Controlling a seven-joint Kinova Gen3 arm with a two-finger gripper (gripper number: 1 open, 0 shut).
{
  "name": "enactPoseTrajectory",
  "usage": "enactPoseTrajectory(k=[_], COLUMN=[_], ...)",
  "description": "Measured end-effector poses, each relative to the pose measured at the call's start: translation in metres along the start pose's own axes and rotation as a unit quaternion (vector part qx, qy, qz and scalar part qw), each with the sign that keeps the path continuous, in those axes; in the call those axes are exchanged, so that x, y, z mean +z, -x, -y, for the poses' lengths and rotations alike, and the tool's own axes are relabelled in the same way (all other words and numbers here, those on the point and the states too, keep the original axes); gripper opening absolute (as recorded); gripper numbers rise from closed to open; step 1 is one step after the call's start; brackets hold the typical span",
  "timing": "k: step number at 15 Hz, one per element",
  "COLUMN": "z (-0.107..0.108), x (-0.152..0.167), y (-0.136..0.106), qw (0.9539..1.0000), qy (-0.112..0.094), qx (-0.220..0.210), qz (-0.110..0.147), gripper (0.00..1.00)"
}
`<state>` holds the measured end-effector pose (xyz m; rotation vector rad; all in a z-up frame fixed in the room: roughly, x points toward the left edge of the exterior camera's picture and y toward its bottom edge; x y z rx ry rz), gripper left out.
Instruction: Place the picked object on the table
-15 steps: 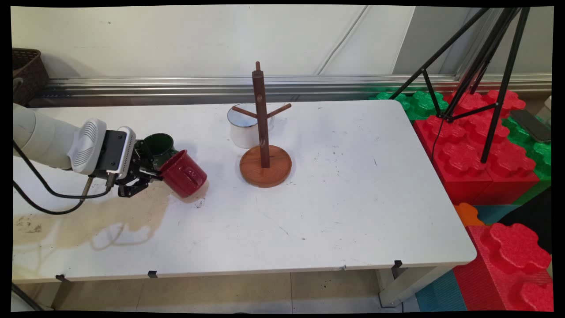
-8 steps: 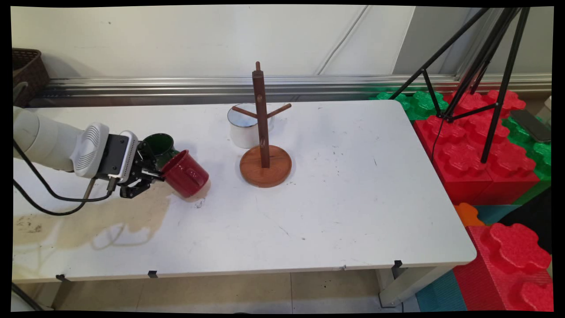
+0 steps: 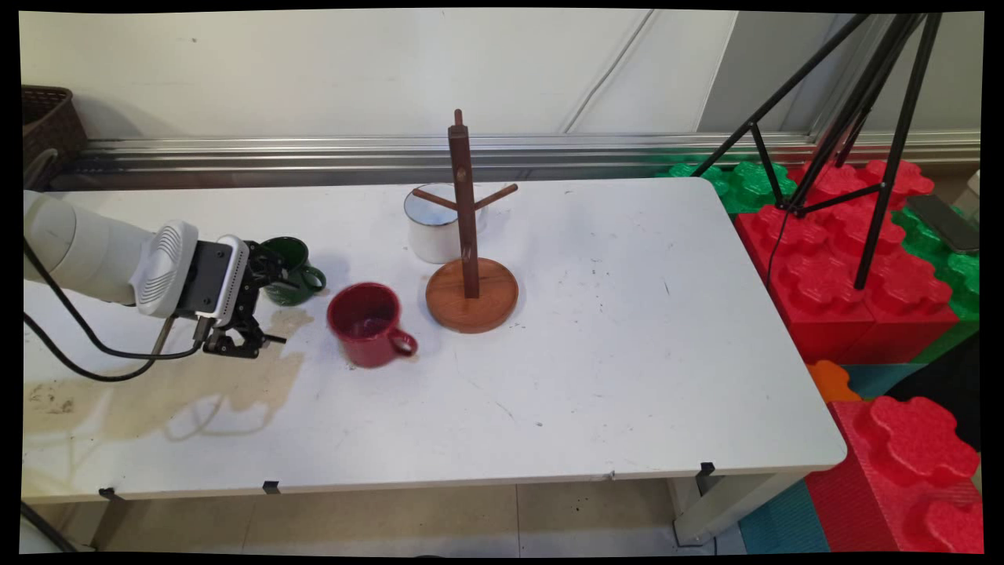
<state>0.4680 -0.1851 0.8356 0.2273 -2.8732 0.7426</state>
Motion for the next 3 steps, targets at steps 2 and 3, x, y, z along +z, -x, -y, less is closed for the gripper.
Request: enactPoseTrajectory(k=[2,3], z=[0.0009,0.0012], x=[0.0007,0.0010], y=[0.0000,0.0000], qw=[1.0000,1.0000], qy=[-0.001,-0.001], qx=[0.001,0.001], qz=[-0.001,-0.002], gripper=[1.00,1.00])
